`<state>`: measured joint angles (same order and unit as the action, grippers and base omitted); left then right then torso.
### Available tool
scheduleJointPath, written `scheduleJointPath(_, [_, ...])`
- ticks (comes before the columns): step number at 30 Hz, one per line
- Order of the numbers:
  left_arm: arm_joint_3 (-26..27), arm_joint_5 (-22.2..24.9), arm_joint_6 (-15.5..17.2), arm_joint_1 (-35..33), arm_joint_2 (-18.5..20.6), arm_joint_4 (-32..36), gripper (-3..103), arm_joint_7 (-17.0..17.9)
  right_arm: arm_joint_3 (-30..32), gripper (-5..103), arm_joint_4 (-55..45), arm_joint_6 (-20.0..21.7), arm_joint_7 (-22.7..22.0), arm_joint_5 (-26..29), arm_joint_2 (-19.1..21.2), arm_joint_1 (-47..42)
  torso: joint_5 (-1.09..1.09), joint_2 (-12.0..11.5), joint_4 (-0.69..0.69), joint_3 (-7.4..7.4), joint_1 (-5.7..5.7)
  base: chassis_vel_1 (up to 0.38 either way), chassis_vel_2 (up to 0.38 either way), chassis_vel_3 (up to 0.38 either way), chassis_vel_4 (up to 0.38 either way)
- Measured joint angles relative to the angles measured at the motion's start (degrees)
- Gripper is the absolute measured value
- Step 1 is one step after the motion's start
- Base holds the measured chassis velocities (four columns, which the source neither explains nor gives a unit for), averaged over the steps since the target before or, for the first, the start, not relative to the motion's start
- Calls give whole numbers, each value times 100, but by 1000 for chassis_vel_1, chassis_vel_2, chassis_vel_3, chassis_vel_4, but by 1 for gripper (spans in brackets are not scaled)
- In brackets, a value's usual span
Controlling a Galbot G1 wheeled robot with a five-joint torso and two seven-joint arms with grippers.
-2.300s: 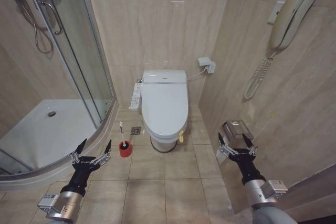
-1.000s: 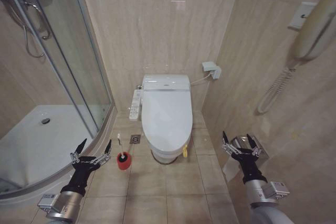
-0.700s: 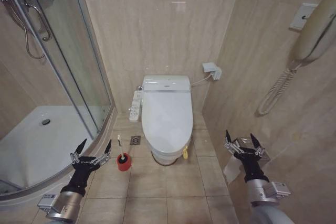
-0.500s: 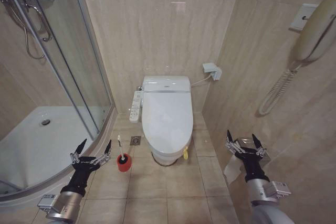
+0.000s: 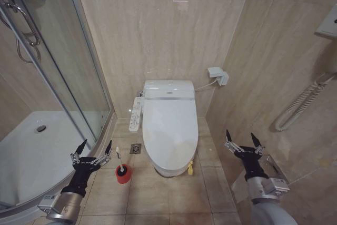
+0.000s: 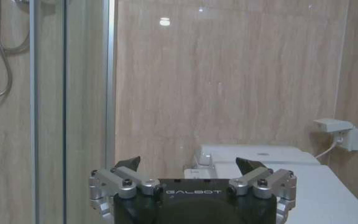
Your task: Open the toilet lid, clean the toilet bowl with a toilet brush, close the toilet lid, and flush.
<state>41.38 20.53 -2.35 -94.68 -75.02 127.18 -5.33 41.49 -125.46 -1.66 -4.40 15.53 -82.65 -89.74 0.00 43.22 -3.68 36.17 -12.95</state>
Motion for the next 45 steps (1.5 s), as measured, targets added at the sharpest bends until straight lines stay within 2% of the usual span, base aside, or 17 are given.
scheduleJointPath(4, [0,0,0,-2,0,0,100,0,-40,100,41,-10,80,-250,9,-46,0,2,-1,-1,3,55,-75,-60,55])
scheduleJointPath(7, [0,0,0,-2,0,0,100,0,-79,100,209,-4,394,-617,91,-104,0,2,0,-1,3,16,-12,-22,19])
scheduleJointPath(14, [0,0,0,-1,0,0,100,0,-431,100,726,16,617,-682,405,23,0,1,2,1,-2,0,0,0,0])
scheduleJointPath(22, [0,0,0,-1,0,0,100,0,-958,100,1607,-51,625,-1124,794,325,0,1,0,1,-2,0,0,0,0])
scheduleJointPath(29, [0,0,0,-1,0,0,100,0,-1341,100,2398,-378,522,-1157,1041,644,0,1,1,1,-1,0,0,0,0])
scheduleJointPath(45, [0,0,0,-1,0,0,100,0,-2168,100,3457,-347,461,-1224,1333,1172,0,1,0,1,-1,0,0,0,0])
